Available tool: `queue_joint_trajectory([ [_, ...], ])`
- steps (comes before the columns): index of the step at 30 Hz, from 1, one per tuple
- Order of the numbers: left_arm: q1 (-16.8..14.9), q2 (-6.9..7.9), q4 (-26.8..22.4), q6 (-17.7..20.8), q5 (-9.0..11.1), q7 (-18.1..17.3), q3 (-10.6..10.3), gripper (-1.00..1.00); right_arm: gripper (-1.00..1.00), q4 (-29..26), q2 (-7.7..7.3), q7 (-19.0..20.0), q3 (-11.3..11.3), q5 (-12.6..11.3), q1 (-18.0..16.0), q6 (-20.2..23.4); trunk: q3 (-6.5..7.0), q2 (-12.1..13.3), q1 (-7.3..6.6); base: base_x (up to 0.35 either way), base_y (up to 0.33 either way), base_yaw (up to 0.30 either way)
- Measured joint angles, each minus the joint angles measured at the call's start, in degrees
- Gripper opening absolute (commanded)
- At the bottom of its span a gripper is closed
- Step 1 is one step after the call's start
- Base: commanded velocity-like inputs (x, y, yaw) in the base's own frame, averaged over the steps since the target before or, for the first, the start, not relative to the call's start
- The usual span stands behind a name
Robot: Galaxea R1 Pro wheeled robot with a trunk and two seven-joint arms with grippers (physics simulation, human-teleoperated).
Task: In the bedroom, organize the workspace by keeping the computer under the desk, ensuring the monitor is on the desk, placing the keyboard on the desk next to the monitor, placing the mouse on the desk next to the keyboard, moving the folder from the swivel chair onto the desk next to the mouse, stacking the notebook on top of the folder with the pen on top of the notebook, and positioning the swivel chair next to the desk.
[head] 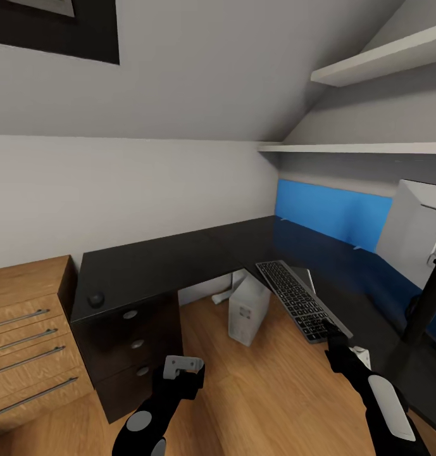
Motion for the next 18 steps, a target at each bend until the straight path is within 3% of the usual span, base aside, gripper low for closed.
queue_joint_trajectory([
  [14,0.00,0.02,0.00,0.00,0.00,0.04,0.10,1.00,1.00,0.05,0.00,-0.06,0.13,0.00,0.00,0.09,0.00,0.00,0.00,0.000,0.000,0.000],
  [18,0.00,0.05,0.00,0.01,0.06,-0.03,0.11,1.00,1.00,0.05,0.00,-0.10,0.18,0.00,0.00,0.11,0.00,0.00,-0.02,0.134,0.108,0.000],
])
